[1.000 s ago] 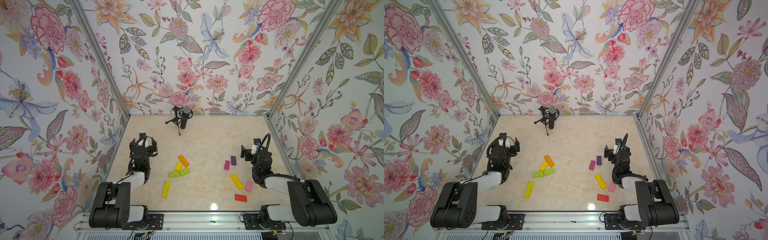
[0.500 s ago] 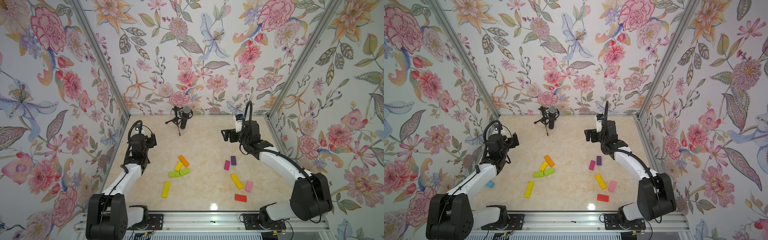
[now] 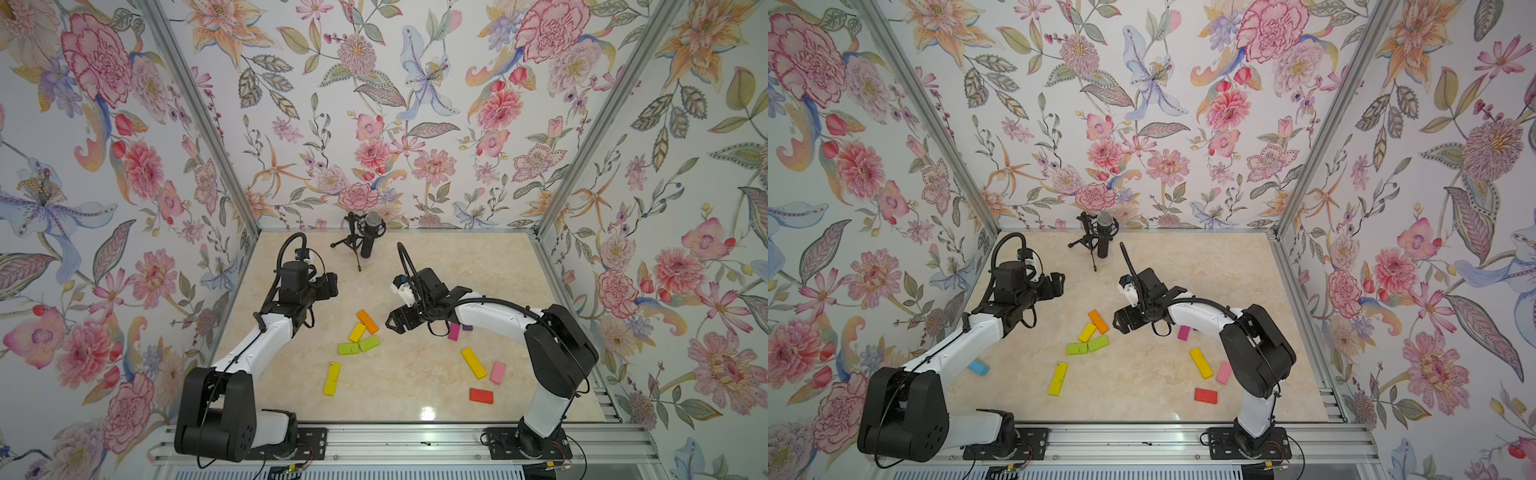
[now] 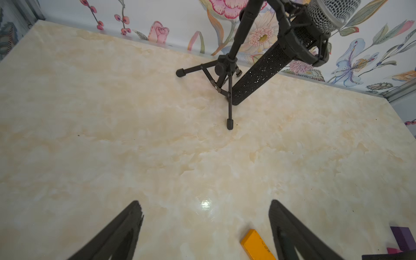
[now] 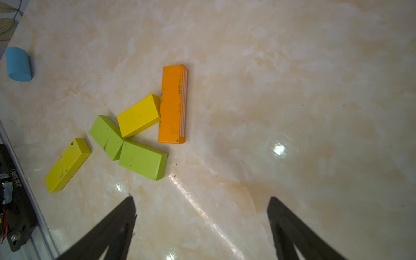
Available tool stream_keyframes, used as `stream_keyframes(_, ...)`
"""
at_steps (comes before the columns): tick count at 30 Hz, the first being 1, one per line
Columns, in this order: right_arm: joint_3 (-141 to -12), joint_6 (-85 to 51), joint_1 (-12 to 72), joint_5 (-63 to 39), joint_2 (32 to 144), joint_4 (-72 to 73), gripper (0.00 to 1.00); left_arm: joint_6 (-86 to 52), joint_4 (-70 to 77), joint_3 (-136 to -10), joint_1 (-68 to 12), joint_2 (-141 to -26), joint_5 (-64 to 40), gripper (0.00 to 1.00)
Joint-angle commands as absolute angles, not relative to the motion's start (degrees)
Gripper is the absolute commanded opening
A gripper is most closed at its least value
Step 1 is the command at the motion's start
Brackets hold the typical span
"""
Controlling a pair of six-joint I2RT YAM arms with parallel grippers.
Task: Assemble the letter p with building blocks
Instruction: Adjust the building block at the center of the board.
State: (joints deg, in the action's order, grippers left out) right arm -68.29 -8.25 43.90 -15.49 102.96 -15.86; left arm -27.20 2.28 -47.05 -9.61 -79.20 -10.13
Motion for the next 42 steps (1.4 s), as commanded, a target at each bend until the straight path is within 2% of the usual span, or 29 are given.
stream_keyframes(1,-69.6,-3.0,47.7,-12.0,103.8,-16.4,0.90,-30.9,0.3,-49.9,-12.4,-83.6,-13.2,0.89)
stream_keyframes(6,-66.3,-0.7,51.0,-8.0,102.7,-10.9,0.86,-34.6,4.6,-51.6,-14.1,-90.1,-18.7,0.80)
stream_keyframes(9,-65.4,-0.7,51.3,-5.8,102.8,-8.2,0.80,-34.9,3.9,-53.9,-15.1,-95.0,-20.4,0.76)
stream_keyframes(16,-67.7,-0.1,50.9,-5.9,105.3,-5.1,0.73,-36.9,4.9,-55.1,-15.8,-99.8,-23.9,0.69)
stream_keyframes(36,-74.8,4.3,51.3,-4.3,115.0,-5.2,0.71,-38.3,-0.5,-52.6,-18.3,-97.7,-20.0,0.66)
stream_keyframes(42,-77.4,6.0,53.0,-0.8,116.8,-7.2,0.66,-37.9,-0.9,-52.9,-18.8,-100.0,-20.0,0.64)
